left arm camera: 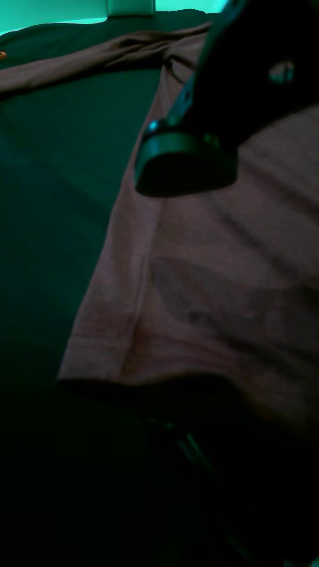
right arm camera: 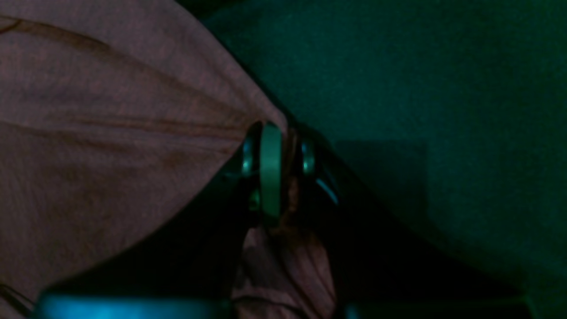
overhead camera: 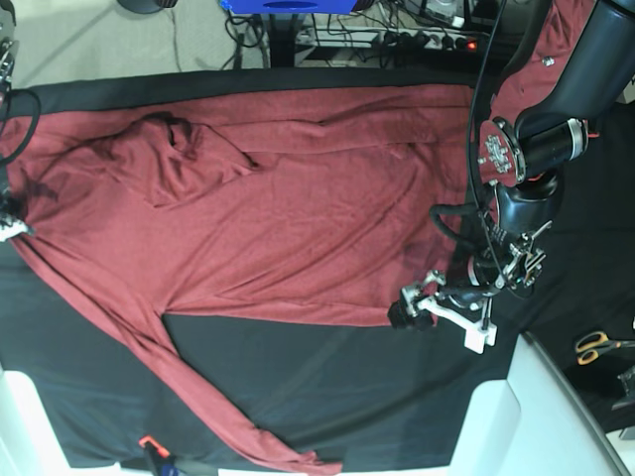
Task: Fold the T-shirt properly
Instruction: 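Lower the left gripper to the shirt's hem corner and grasp it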
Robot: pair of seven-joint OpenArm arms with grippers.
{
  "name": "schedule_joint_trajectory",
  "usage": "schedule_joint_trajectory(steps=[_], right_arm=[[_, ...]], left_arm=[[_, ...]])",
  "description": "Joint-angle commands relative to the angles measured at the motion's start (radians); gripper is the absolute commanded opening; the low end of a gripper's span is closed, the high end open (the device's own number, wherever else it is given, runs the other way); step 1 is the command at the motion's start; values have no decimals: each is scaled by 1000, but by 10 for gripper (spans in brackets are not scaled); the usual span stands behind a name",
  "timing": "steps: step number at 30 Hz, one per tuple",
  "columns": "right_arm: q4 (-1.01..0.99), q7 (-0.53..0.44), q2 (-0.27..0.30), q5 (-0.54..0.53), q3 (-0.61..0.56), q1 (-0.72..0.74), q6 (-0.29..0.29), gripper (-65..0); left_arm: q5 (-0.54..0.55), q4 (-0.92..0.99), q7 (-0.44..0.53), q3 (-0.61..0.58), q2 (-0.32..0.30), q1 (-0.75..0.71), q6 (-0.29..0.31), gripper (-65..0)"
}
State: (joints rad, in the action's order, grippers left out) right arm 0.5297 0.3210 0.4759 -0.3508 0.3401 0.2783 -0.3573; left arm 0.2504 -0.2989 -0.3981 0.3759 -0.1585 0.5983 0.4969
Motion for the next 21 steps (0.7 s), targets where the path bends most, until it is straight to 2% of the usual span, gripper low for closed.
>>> schedule_joint_trajectory(steps=[1, 5, 9, 15, 18, 21], right_arm=[[17, -16, 28, -6, 3, 19, -3, -608], [17, -18, 28, -6, 3, 19, -3, -608], [17, -18, 28, -6, 9, 19, -3, -608], [22, -21, 28, -8, 11, 19, -3, -609], [93, -20, 22, -8, 12, 5, -3, -609], [185, -16, 19, -8, 12, -32, 5, -609]], left_arm=[[-26, 5, -55, -8, 0, -8, -14, -209], [-18, -1, -48, -74, -5, -31, -20, -485], [-16, -4, -46, -78, -8, -38, -20, -643], [-15, -75, -66, -78, -34, -36, -20, -650], [-15, -127, -127, -78, -48, -38, -20, -650], [-15, -185, -141, -78, -52, -57, -20, -650]])
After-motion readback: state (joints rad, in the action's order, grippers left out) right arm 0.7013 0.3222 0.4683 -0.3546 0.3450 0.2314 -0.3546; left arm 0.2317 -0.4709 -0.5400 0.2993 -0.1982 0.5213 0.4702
